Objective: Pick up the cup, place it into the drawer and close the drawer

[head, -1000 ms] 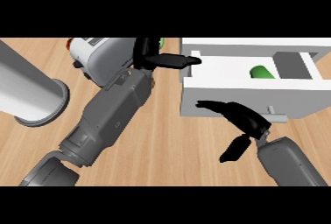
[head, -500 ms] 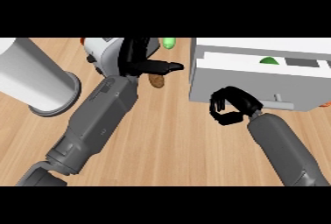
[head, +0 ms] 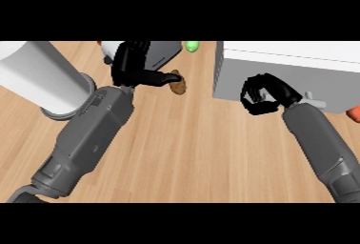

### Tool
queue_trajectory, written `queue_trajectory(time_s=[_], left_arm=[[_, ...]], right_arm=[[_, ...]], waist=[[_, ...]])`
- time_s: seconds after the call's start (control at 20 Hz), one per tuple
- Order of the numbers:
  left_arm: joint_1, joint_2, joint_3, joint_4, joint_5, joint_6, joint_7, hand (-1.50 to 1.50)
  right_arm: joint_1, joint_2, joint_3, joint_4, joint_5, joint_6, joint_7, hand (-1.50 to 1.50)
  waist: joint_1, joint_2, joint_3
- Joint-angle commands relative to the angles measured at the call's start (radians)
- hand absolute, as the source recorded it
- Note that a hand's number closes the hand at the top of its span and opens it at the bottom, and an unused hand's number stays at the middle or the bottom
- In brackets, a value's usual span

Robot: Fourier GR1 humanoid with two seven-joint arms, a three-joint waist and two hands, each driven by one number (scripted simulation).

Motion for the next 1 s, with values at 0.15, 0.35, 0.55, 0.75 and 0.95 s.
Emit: queue_trajectory(time_s=[0.15,0.35,0.55,0.75,0.95], left_arm=[[0.048,0.049,-0.007,-0.037,0.002,-0.055,0.021,-1.5],[0.054,0.049,-0.016,-0.055,0.001,-0.068,0.029,-1.5],[0.072,0.057,-0.006,-0.069,0.017,-0.087,0.032,-1.5],[0.094,0.048,-0.014,-0.074,0.012,-0.098,0.016,-1.5],[0.104,0.049,-0.021,-0.08,0.012,-0.111,0.021,-1.5]], right_arm=[[-0.154,-0.085,-0.122,0.083,-0.052,-0.043,0.054,1.5],[-0.17,-0.126,-0.131,0.055,-0.07,0.007,0.069,1.5],[-0.156,-0.153,-0.145,0.028,-0.095,0.045,0.065,1.5],[-0.156,-0.16,-0.157,0.001,-0.124,0.091,0.077,1.5],[-0.138,-0.173,-0.162,-0.018,-0.142,0.126,0.081,1.5]], waist=[[0.048,0.02,-0.002],[0.067,0.021,-0.003],[0.072,0.022,-0.003],[0.079,0.029,-0.004],[0.079,0.033,-0.004]])
